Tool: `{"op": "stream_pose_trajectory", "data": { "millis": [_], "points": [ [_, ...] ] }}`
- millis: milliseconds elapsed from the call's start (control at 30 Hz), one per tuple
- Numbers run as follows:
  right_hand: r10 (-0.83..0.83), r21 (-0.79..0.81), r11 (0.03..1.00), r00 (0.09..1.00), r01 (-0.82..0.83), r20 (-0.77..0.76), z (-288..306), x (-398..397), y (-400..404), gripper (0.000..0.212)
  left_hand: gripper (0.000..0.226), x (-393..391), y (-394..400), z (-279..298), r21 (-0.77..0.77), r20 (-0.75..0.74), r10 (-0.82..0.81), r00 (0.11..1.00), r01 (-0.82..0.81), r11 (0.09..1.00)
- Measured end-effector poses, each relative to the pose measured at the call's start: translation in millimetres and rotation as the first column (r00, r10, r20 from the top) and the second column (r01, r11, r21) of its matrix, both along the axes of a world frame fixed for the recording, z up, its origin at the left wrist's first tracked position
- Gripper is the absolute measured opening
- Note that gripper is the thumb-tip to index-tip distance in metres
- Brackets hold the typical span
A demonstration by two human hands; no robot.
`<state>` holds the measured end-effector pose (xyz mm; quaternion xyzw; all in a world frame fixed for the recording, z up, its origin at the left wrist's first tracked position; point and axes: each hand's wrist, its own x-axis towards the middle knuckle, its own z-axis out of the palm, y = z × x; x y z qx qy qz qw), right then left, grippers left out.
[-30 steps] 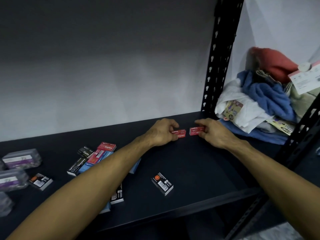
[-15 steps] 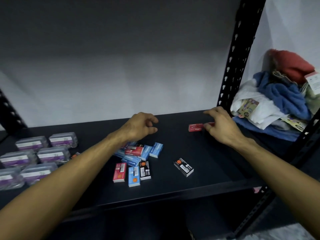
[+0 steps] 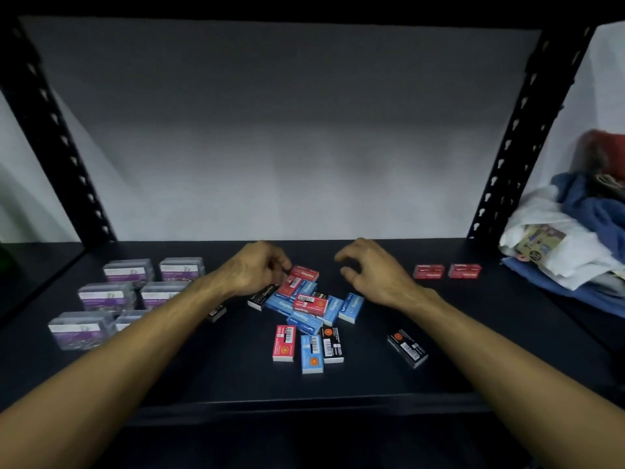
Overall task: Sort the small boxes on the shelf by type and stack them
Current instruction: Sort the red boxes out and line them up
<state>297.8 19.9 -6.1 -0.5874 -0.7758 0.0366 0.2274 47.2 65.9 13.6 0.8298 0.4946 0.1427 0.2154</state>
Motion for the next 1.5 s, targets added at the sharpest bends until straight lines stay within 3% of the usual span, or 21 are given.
{"op": "stream_pose_trajectory", "data": {
  "millis": [367,767,1500],
  "points": [
    [0.159,-0.162,0.976,0.983,-0.144,0.088,-17.9,-44.2,26.7,0.033,0.026,4.7,-1.4,-8.0,0.078,-0.227,-0.126,0.966,0.147,0.986],
    [0.142,-0.131,0.984,0.981,-0.124,0.133,-19.6,-42.1,28.3,0.034,0.03,5.9,-2.4,-10.2,0.172,-0.371,-0.122,0.921,0.198,0.965],
    [0.116,-0.121,0.987,0.987,-0.103,0.112,-22.2,-33.3,27.7,0.036,0.018,22.8,1.9,-4.5,-0.024,-0.234,0.021,0.972,-0.028,0.999]
  ]
}}
